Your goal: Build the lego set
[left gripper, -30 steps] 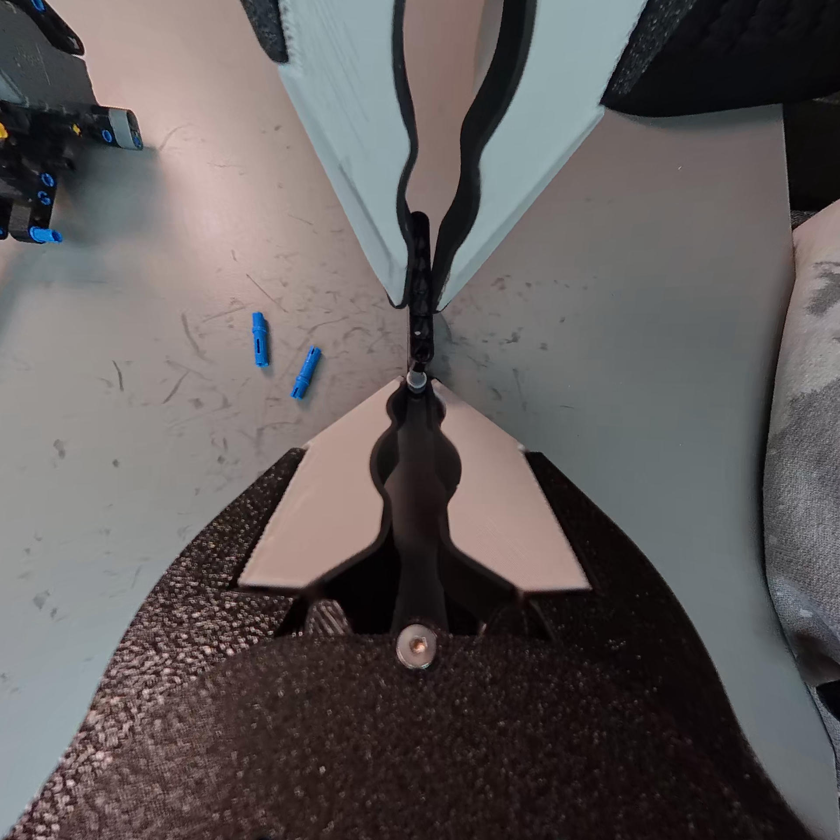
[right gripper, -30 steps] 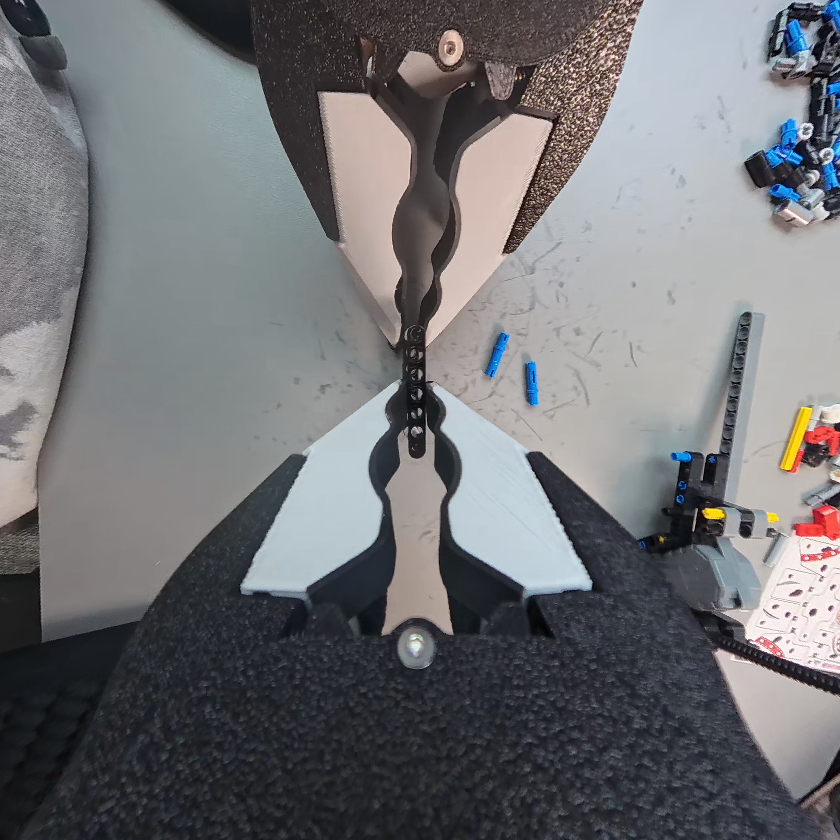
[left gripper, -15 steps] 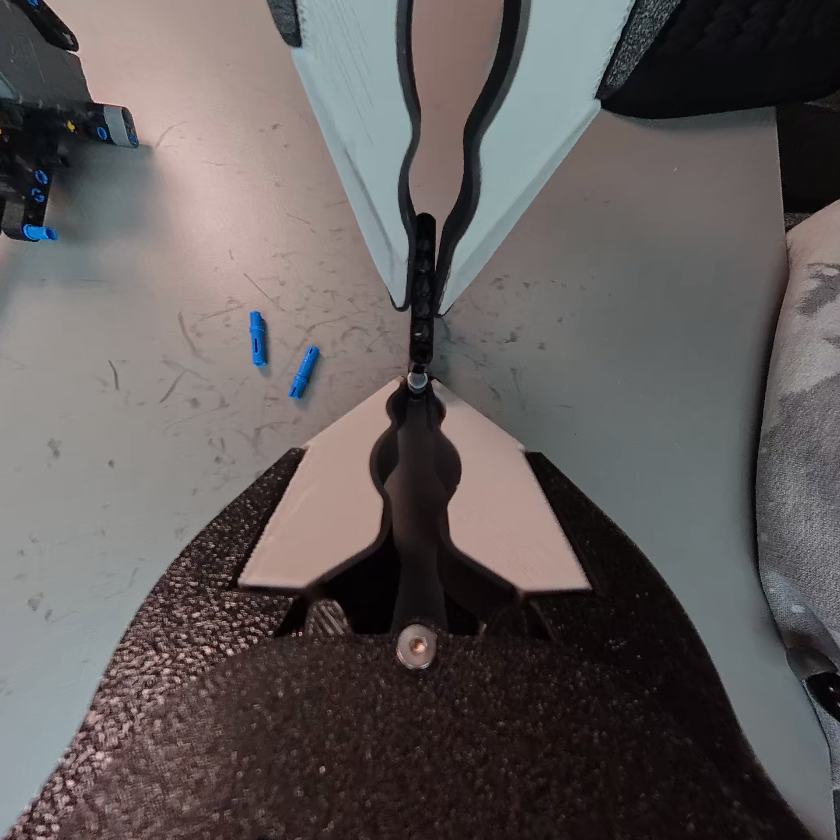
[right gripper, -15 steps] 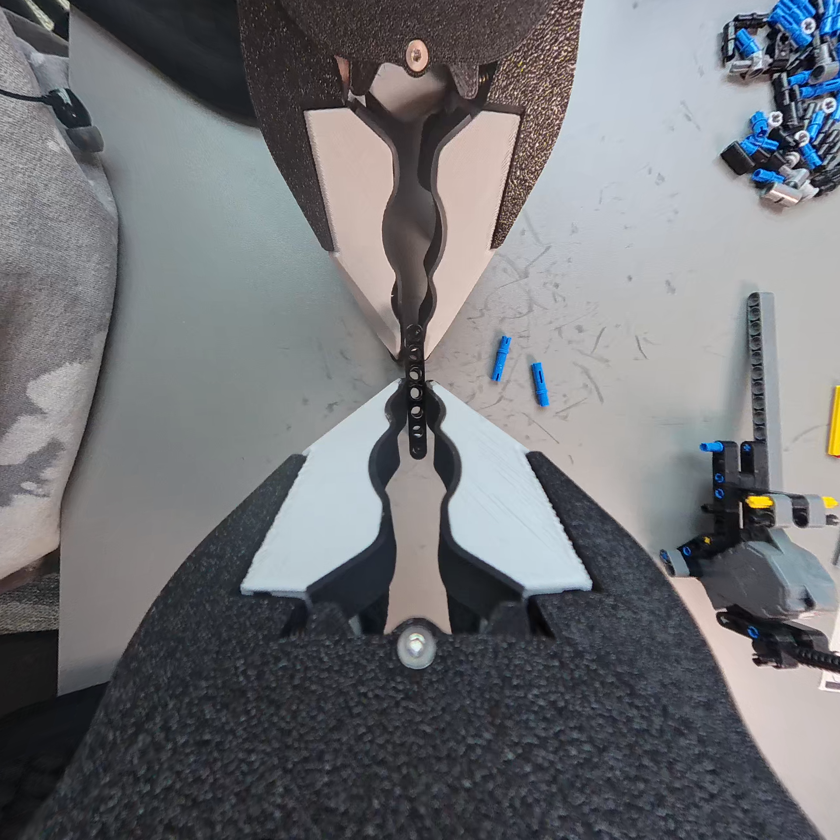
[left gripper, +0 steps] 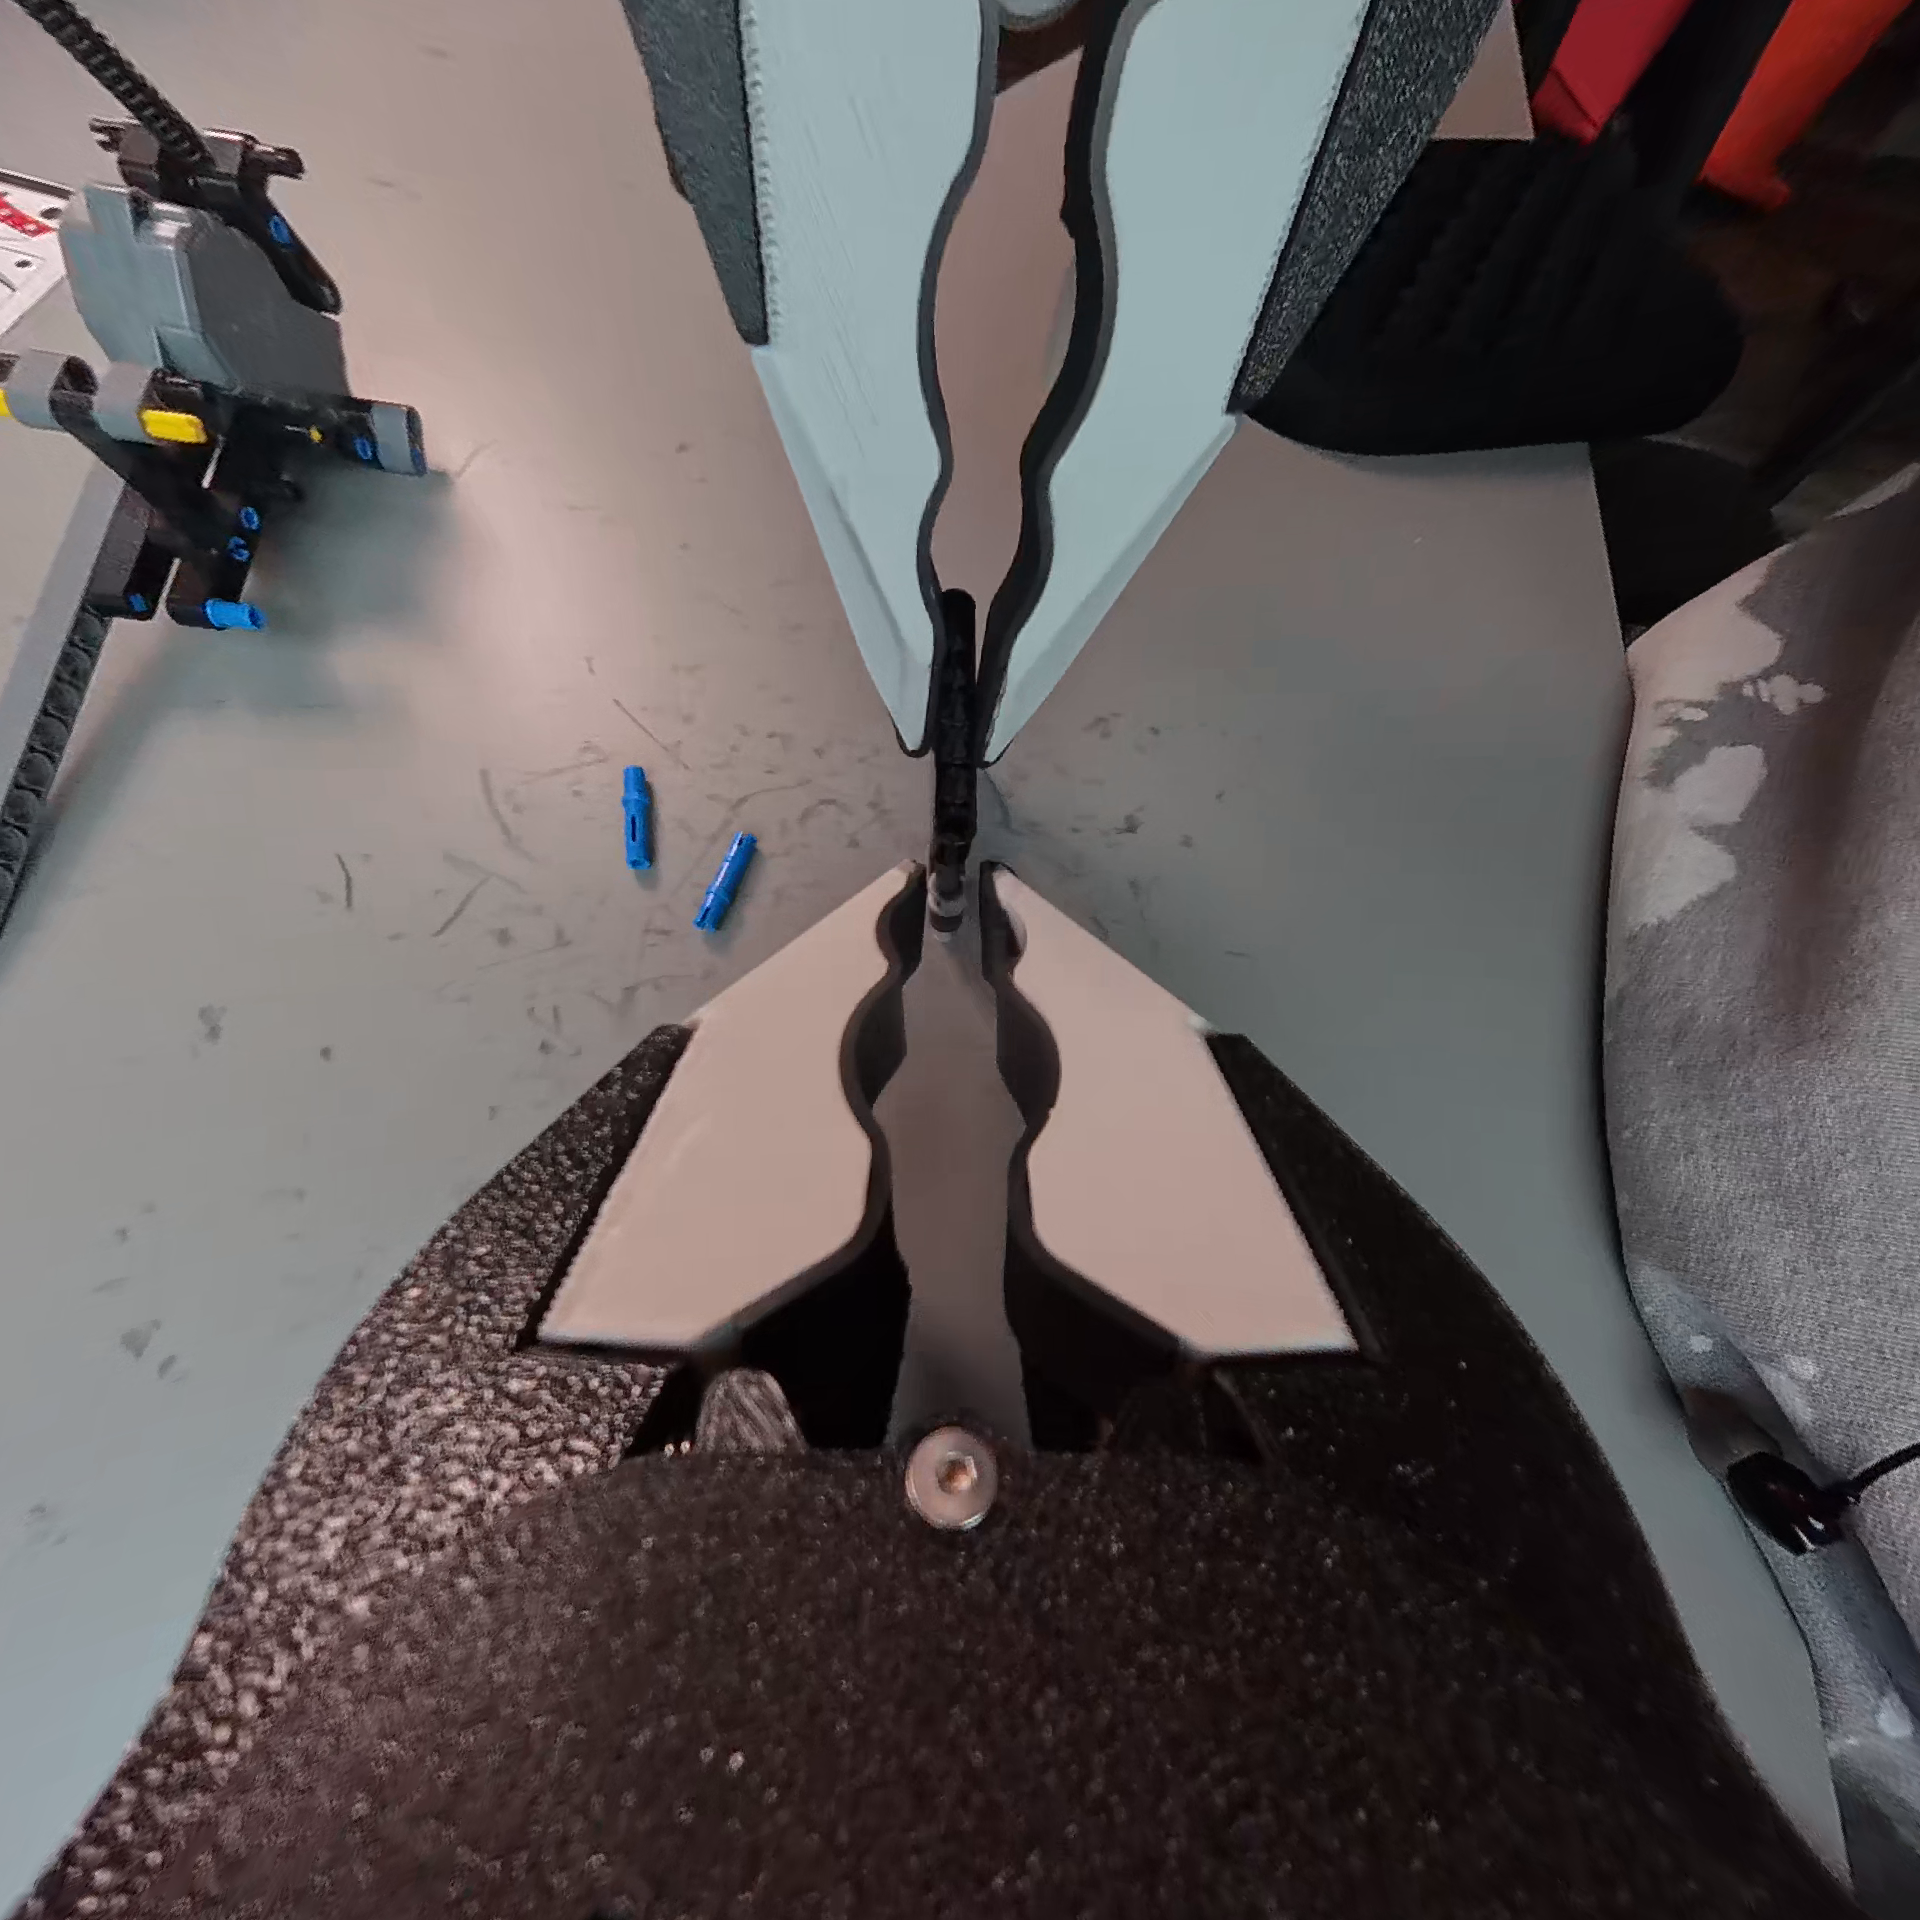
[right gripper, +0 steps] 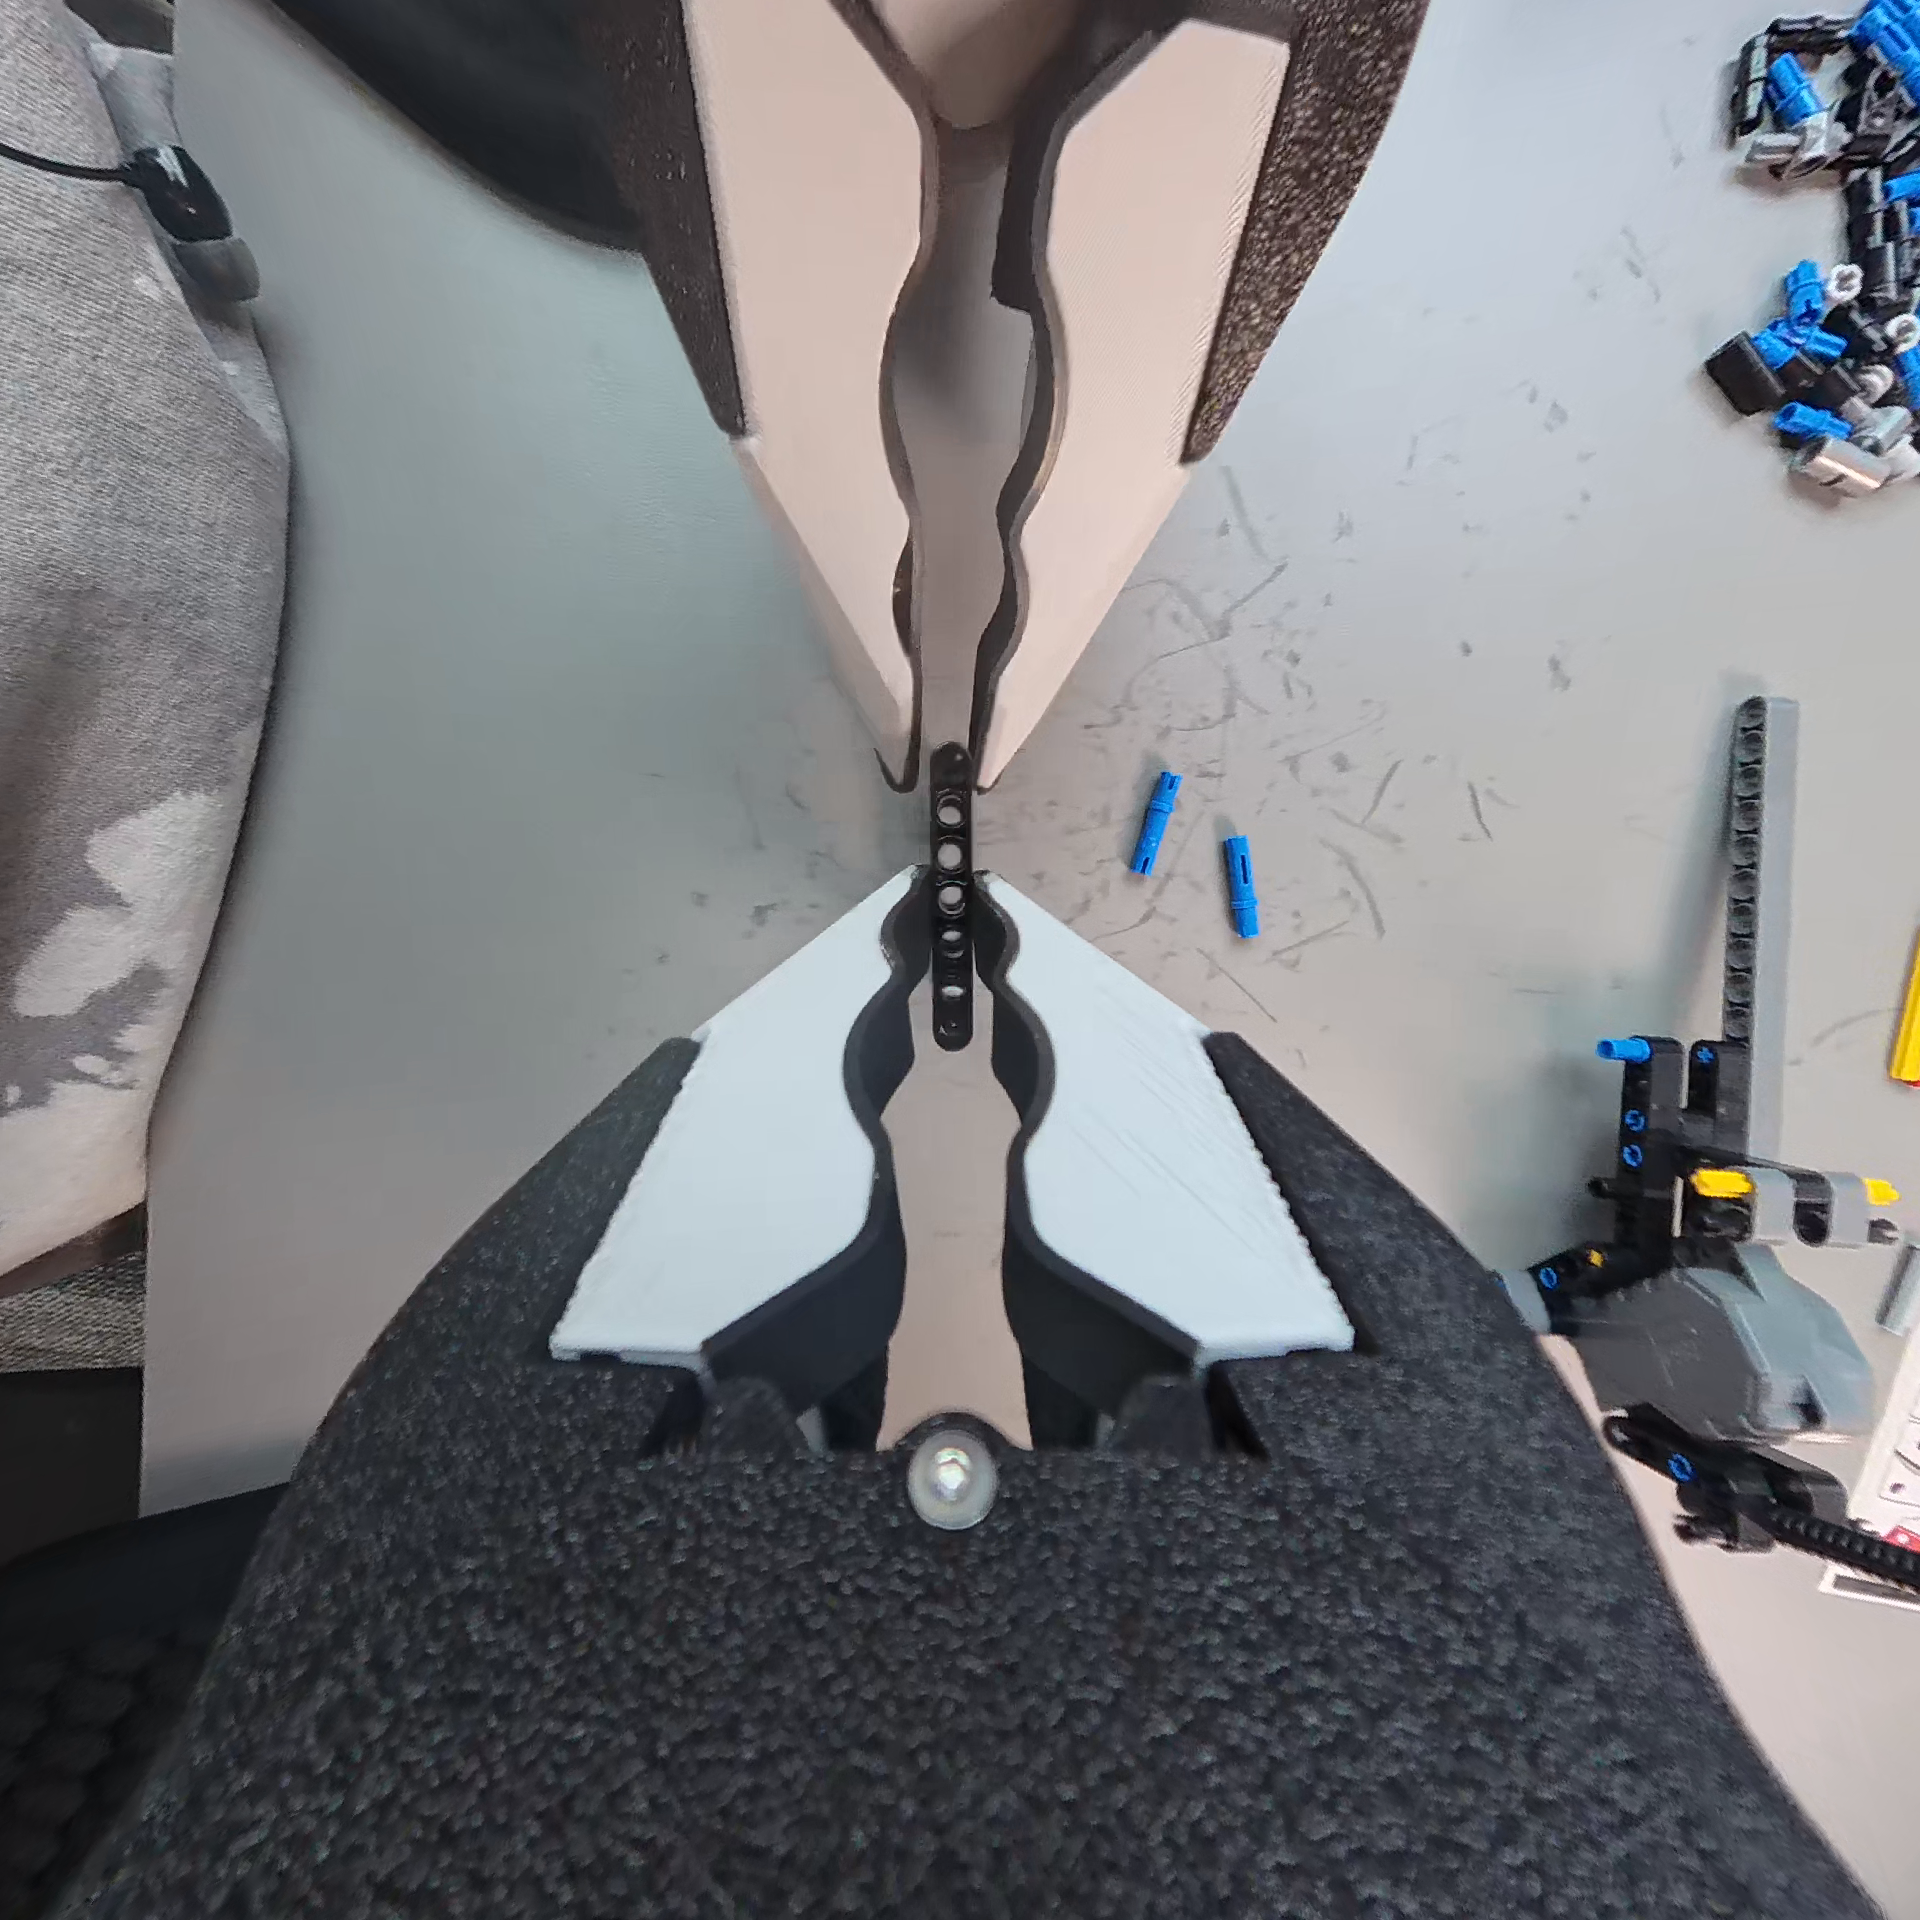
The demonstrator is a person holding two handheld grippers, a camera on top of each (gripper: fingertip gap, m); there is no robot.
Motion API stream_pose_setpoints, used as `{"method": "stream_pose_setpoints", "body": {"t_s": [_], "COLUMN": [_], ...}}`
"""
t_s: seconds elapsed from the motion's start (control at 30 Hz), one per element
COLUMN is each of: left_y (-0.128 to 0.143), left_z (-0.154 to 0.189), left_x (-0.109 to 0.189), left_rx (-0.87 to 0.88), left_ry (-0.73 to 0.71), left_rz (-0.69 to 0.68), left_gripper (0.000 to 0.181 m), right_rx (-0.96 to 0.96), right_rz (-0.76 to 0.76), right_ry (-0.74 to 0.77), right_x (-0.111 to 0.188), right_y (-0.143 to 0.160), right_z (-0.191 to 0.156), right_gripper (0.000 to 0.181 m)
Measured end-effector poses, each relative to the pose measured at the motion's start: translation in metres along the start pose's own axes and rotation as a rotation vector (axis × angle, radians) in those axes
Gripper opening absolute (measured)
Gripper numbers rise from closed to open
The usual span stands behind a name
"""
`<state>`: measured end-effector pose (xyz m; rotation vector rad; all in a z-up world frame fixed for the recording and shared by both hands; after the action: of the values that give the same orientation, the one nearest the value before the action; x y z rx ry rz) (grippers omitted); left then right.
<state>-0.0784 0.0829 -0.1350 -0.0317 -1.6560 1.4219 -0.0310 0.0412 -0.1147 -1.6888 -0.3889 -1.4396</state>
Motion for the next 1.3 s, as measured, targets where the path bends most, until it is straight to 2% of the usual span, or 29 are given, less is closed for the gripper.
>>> {"method": "stream_pose_setpoints", "body": {"t_s": [0.37, 0.67, 0.97, 1.13, 1.2, 1.3], "left_y": [0.0012, 0.0008, 0.0010, 0.0013, 0.0014, 0.0014], "left_z": [0.0053, 0.0035, 0.0026, 0.0019, 0.0018, 0.0020], "left_x": [-0.0077, -0.0081, -0.0085, -0.0084, -0.0084, -0.0084], "left_rx": [-0.096, -0.075, -0.065, -0.050, -0.045, -0.044], "left_ry": [-0.037, -0.043, -0.046, -0.034, -0.031, -0.032], "left_rz": [-0.042, -0.041, -0.043, -0.038, -0.033, -0.028], "left_gripper": [0.006, 0.005, 0.005, 0.006, 0.006, 0.006], "right_rx": [-0.043, 0.002, 0.000, -0.030, -0.051, -0.025], "right_rz": [-0.050, -0.144, -0.155, -0.100, -0.026, -0.013], "right_ry": [-0.055, -0.058, -0.026, 0.006, 0.011, 0.038], "right_x": [-0.0012, -0.0041, -0.0059, -0.0055, -0.0026, 0.0011], "right_y": [-0.0007, -0.0024, -0.0020, -0.0007, -0.0060, -0.0071], "right_z": [-0.0025, 0.0013, 0.0014, 0.0019, 0.0014, 0.0011], "right_gripper": [0.007, 0.006, 0.006, 0.008, 0.017, 0.018]}}
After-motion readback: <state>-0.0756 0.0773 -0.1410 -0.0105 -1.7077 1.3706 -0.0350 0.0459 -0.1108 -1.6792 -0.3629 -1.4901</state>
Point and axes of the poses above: each gripper's, where its closed fingertips meet, x back along the fingers, y out of its underside, z = x × y across the jaws, the point moved 4 cm from there along x, back along the fingers, and after that the axes turned 2 degrees about -z, right-handed, at the moved point
